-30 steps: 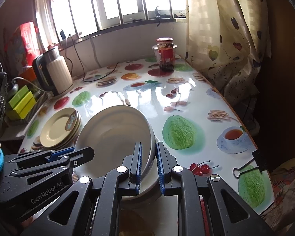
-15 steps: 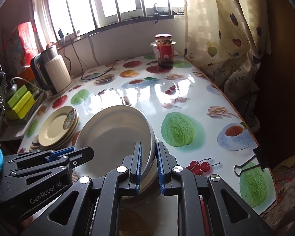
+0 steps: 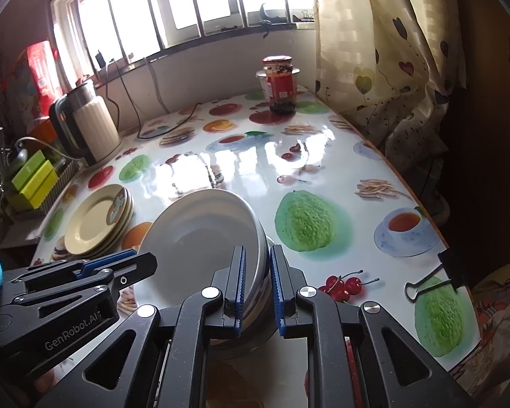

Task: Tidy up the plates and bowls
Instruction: 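Close both tools on the rim of the nested steel-and-white bowl stack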

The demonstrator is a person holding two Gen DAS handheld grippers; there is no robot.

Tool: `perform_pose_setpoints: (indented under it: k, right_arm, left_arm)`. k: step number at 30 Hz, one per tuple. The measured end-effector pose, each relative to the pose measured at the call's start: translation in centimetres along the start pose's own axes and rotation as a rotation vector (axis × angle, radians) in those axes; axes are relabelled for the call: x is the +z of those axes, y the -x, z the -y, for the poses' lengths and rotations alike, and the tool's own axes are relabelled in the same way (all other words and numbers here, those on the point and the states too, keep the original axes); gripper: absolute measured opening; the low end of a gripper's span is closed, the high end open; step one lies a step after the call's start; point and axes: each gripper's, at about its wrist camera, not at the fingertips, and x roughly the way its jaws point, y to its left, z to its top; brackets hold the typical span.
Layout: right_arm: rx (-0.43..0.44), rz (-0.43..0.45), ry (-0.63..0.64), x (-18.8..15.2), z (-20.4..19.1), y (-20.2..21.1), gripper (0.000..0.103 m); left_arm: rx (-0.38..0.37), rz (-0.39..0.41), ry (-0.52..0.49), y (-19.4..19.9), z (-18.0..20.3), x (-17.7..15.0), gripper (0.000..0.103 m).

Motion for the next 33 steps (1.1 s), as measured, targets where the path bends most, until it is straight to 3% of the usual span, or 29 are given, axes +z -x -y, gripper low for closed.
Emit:
perform_pose_setpoints:
  k: [13, 26, 31, 33]
  right_arm:
    - [0.041, -0.026, -0.03, 0.1, 0.7, -0.2, 0.015]
    - [0.054, 0.045, -0.024, 2.2, 1.1, 0.2, 0.014]
    - [0.091, 0.032, -0.061, 2.3, 1.5, -0.4, 0.009]
    - [0.147, 0.008, -0.122, 2.4, 2.3, -0.7, 0.009]
  left_arm:
    - [-0.031, 0.004, 0.026, 0.1, -0.7, 0.2, 0.018]
    - [-0.04, 0.006, 0.031, -0.2, -0.7, 0.9, 0.018]
    - [-0.042, 0.017, 0.044, -0.2, -1.1, 1.2, 0.018]
    - [-0.045, 0.017, 0.049, -0.2, -1.2, 1.3, 0.018]
